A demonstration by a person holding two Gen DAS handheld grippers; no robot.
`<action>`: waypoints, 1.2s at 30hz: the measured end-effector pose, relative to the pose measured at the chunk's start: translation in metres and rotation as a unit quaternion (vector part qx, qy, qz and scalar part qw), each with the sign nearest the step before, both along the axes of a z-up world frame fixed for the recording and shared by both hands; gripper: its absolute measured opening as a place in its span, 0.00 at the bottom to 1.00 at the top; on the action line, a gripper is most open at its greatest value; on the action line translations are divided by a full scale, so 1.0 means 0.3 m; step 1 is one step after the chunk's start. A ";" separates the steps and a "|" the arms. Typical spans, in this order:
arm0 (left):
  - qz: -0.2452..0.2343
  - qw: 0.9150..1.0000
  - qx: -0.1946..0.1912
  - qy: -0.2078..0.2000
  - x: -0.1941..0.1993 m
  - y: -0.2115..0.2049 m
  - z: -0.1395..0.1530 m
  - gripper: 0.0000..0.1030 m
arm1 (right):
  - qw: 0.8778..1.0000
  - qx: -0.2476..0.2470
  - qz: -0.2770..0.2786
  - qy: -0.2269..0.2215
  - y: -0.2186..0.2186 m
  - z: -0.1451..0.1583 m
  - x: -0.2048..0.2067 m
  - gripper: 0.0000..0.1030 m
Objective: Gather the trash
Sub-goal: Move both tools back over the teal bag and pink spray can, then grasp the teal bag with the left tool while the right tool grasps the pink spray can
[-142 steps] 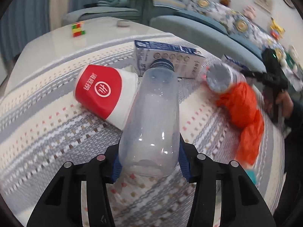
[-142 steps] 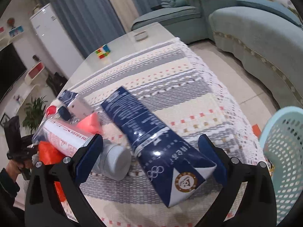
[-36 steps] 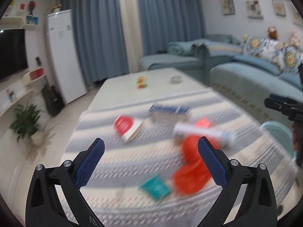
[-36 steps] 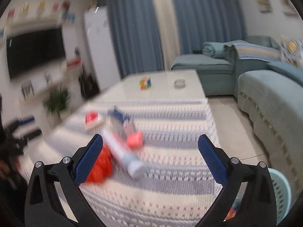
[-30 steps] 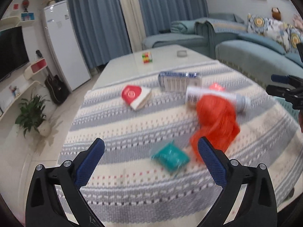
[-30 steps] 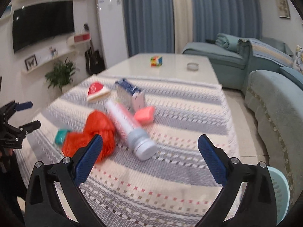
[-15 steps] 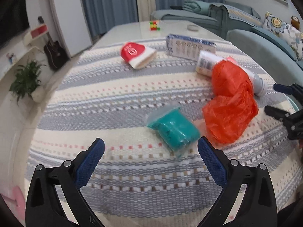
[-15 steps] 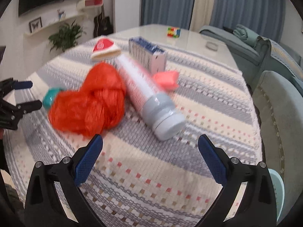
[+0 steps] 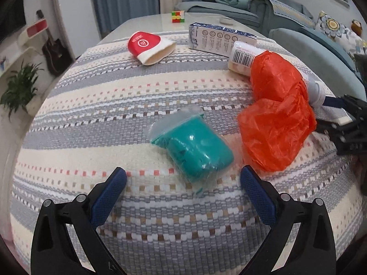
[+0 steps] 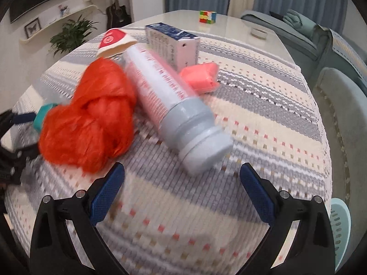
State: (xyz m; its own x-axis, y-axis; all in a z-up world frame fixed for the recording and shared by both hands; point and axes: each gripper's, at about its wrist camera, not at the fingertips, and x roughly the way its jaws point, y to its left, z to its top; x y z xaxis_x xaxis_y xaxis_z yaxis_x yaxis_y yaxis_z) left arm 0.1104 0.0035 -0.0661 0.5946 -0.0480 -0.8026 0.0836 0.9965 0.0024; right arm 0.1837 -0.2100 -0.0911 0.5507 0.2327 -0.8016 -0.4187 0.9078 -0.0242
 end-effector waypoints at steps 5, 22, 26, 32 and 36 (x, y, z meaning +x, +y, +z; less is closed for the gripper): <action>-0.002 1.000 -0.005 0.008 0.031 0.003 -0.003 0.94 | 0.999 0.014 -0.030 0.010 0.020 -0.003 0.088 0.94; -0.015 0.999 -0.037 0.003 0.084 0.029 0.003 0.93 | 0.999 0.001 -0.053 0.006 0.078 -0.001 0.188 0.94; -0.015 0.999 -0.046 0.001 0.083 0.037 0.004 0.93 | 0.999 0.003 -0.052 0.004 0.079 0.000 0.186 0.93; -0.005 1.000 -0.021 -0.003 0.074 0.040 0.008 0.78 | 1.000 0.006 -0.022 -0.009 0.110 0.013 0.162 0.65; 0.013 1.000 -0.012 -0.015 0.070 0.060 0.020 0.48 | 1.000 0.003 -0.001 -0.013 0.145 0.022 0.142 0.45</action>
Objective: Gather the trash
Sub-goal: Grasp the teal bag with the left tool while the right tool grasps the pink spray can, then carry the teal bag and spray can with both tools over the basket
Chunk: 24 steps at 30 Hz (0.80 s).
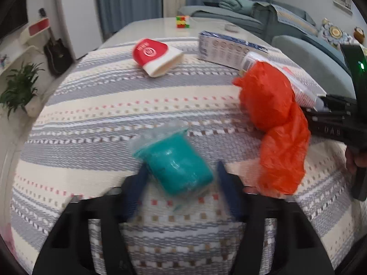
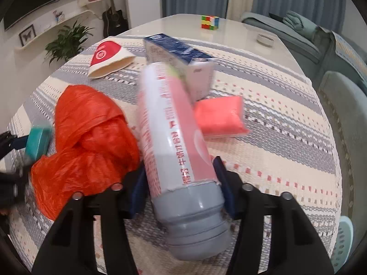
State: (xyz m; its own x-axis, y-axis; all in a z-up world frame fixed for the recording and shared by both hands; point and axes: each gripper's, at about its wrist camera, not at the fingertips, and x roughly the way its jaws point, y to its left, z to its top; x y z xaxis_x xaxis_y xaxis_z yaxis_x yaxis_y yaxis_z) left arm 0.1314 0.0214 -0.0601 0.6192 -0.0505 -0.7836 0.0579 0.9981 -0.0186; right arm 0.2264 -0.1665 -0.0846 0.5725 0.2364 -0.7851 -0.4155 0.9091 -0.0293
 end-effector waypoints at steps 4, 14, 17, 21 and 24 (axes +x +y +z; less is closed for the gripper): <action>0.001 1.000 -0.009 -0.002 -0.006 0.013 0.003 0.45 | 1.000 0.000 0.000 0.000 0.006 0.002 -0.003 0.45; 0.010 0.999 -0.031 -0.007 -0.014 0.040 0.013 0.41 | 1.000 -0.004 0.014 -0.005 0.034 0.006 -0.038 0.45; 0.013 0.999 -0.039 -0.012 -0.018 0.043 0.029 0.40 | 1.000 -0.005 0.020 -0.009 0.043 0.014 -0.046 0.44; 0.005 0.999 -0.030 -0.031 -0.035 0.023 0.070 0.39 | 0.999 0.018 0.009 -0.025 0.023 0.052 -0.054 0.42; -0.011 0.997 -0.032 -0.066 -0.066 -0.001 0.134 0.38 | 0.998 0.050 -0.006 -0.043 -0.010 0.109 -0.062 0.42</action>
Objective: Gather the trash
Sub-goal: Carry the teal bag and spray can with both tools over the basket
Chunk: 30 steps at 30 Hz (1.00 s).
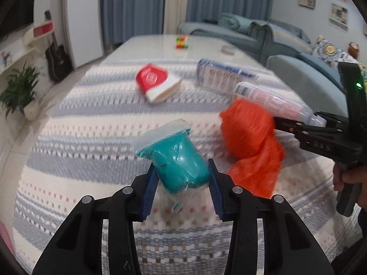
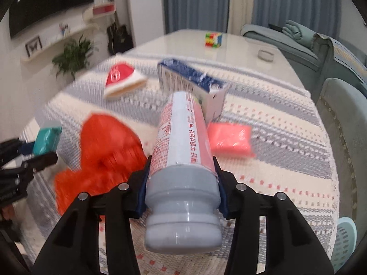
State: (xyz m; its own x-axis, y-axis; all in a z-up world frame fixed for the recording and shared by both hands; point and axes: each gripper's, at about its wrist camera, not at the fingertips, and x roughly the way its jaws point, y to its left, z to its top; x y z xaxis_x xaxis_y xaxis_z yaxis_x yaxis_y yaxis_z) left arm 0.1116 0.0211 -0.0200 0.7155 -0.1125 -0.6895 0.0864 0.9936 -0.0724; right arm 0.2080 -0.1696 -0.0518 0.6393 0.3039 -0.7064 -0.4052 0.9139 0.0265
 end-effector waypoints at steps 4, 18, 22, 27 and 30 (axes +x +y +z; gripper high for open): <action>-0.026 0.998 0.019 -0.046 -0.047 -0.055 0.078 0.37 | 0.999 0.032 -0.016 -0.023 -0.049 0.071 -0.022 0.42; -0.077 0.993 0.010 -0.083 -0.096 -0.275 0.211 0.37 | 0.989 0.083 -0.101 -0.072 -0.361 0.214 -0.140 0.42; -0.118 0.989 -0.023 -0.081 -0.097 -0.378 0.229 0.37 | 0.984 0.094 -0.137 -0.067 -0.487 0.211 -0.173 0.42; -0.171 0.981 -0.021 -0.089 -0.118 -0.570 0.240 0.37 | 0.973 0.126 -0.176 -0.081 -0.672 0.241 -0.247 0.42; -0.192 0.977 -0.028 -0.092 -0.119 -0.681 0.248 0.37 | 0.968 0.139 -0.190 -0.092 -0.756 0.261 -0.292 0.42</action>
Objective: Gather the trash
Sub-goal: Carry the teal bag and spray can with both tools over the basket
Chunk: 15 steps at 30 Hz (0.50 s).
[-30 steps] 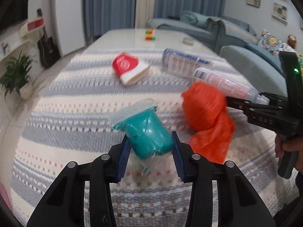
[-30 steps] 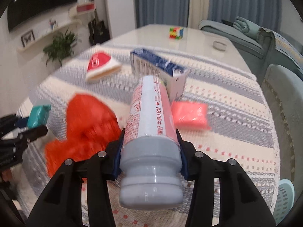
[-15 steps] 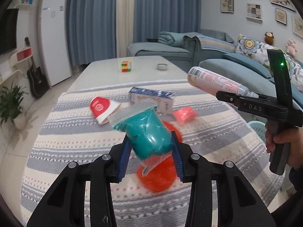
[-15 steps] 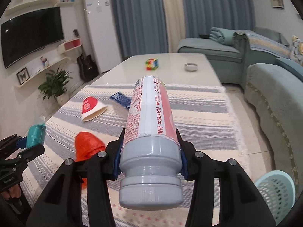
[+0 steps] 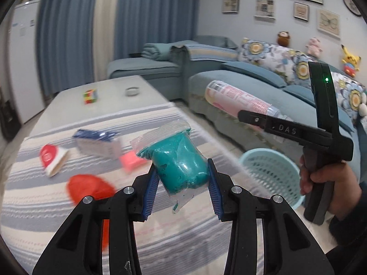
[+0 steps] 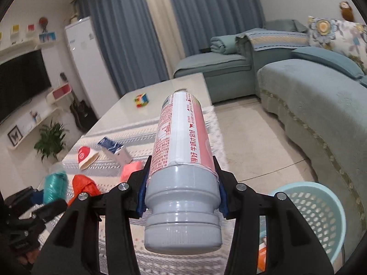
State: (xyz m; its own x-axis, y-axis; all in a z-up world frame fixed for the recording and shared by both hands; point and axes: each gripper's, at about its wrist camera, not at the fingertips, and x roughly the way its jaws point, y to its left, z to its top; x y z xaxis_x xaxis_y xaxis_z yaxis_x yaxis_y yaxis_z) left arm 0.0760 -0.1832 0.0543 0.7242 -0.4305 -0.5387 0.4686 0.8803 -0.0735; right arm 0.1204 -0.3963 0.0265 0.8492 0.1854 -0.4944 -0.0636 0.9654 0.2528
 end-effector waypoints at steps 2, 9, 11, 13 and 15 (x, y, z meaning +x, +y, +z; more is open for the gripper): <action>-0.014 1.000 0.003 -0.005 0.000 -0.058 0.001 0.37 | 1.000 -0.015 -0.013 -0.005 -0.035 0.008 -0.026 0.42; -0.082 0.995 0.056 -0.008 -0.004 -0.346 -0.066 0.37 | 0.998 -0.047 -0.051 -0.002 -0.168 -0.014 -0.109 0.42; -0.093 0.994 0.057 -0.001 0.001 -0.404 -0.087 0.37 | 0.997 -0.049 -0.067 0.006 -0.217 -0.033 -0.127 0.42; -0.102 0.993 0.066 0.003 0.000 -0.477 -0.121 0.37 | 0.993 -0.068 -0.088 0.025 -0.261 -0.051 -0.140 0.42; -0.116 0.991 0.072 0.008 -0.010 -0.540 -0.151 0.38 | 0.989 -0.087 -0.112 0.043 -0.310 -0.070 -0.158 0.42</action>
State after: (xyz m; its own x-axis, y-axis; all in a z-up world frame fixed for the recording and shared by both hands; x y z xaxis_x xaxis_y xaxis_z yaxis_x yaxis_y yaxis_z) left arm 0.0730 -0.3453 0.0090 0.6048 -0.5024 -0.6179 0.6600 0.7504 0.0359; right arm 0.0730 -0.4892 0.0056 0.8133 -0.0958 -0.5739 0.1703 0.9824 0.0773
